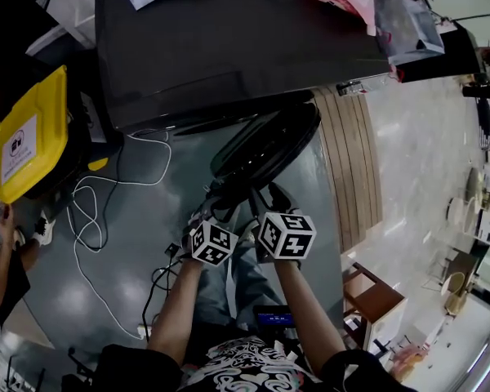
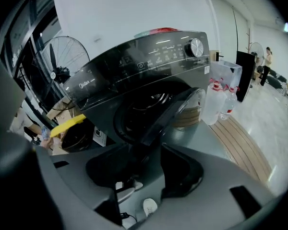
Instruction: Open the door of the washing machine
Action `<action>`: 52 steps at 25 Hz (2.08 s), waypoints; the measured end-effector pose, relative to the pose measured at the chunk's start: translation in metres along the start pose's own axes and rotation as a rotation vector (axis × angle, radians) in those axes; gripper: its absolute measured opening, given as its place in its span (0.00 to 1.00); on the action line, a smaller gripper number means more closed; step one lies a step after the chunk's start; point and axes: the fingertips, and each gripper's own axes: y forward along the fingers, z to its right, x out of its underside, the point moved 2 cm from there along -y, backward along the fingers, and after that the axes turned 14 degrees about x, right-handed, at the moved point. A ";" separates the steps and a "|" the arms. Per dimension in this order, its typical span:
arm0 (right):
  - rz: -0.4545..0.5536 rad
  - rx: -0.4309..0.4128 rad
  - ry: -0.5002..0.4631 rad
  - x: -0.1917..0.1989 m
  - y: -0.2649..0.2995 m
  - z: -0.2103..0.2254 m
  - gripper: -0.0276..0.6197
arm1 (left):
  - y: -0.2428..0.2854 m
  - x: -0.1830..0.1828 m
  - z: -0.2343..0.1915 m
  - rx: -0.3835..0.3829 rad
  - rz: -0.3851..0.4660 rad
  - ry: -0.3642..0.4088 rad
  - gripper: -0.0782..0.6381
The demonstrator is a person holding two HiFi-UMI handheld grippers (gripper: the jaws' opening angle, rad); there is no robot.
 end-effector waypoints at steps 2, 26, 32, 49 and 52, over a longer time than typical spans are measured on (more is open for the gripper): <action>-0.015 0.047 -0.019 0.008 0.002 0.007 0.39 | 0.006 0.003 0.014 0.032 -0.008 0.015 0.29; -0.059 0.162 -0.073 0.056 -0.033 0.095 0.27 | -0.023 -0.012 0.001 0.012 0.198 -0.112 0.34; -0.056 0.258 -0.034 0.069 -0.049 0.151 0.23 | -0.021 -0.018 0.005 -0.010 0.223 -0.124 0.32; 0.127 0.321 -0.002 0.068 -0.136 0.242 0.05 | -0.088 -0.075 0.069 -0.190 0.429 -0.092 0.26; 0.250 0.175 -0.020 0.067 -0.192 0.228 0.05 | -0.125 -0.100 0.122 -0.287 0.540 -0.067 0.26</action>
